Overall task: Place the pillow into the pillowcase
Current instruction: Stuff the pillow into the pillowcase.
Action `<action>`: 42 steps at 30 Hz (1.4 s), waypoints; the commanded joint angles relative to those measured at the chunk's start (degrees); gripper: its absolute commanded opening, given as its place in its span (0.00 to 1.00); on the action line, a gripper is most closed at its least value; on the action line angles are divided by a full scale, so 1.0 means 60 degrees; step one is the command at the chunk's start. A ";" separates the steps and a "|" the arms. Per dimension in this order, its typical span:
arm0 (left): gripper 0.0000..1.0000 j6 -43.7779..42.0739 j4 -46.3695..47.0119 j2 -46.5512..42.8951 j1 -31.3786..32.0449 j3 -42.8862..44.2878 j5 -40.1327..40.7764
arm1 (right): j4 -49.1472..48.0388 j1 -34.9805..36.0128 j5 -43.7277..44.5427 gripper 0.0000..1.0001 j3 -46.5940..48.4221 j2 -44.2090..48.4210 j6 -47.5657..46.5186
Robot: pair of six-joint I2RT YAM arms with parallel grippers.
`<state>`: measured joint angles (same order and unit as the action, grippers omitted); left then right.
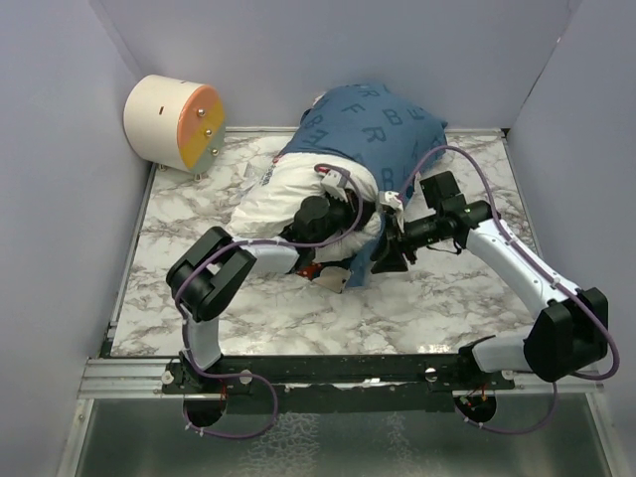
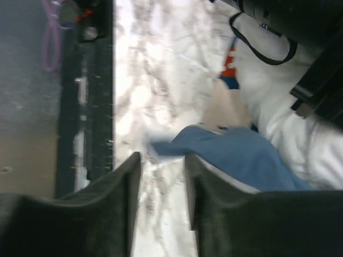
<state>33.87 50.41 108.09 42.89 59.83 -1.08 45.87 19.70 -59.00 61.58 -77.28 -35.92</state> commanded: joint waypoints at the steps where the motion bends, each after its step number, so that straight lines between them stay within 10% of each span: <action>1: 0.21 0.0638 0.0485 -0.0633 -0.0535 -0.2001 -0.3123 | 0.1091 0.0292 -0.0935 0.47 0.0348 0.0520 0.0125; 11: 0.66 0.0085 -0.2572 -0.4772 -0.0371 -0.5080 -0.2488 | 0.0286 0.0195 0.0756 0.85 0.1804 0.2139 0.0917; 27: 0.85 0.0276 -0.9237 -1.0988 -0.0465 -0.4378 -0.0552 | -0.1064 0.1921 0.5255 0.68 0.6226 -0.2283 0.2491; 42: 0.90 -0.0400 -0.9474 -0.7039 -0.2835 -0.1340 -0.1513 | -0.1118 0.2348 0.7746 0.49 0.6681 -0.3939 0.2153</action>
<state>32.38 -7.57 61.06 29.30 51.62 -5.82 40.25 33.82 -17.26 101.80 -100.14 -22.17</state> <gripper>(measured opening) 0.902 0.512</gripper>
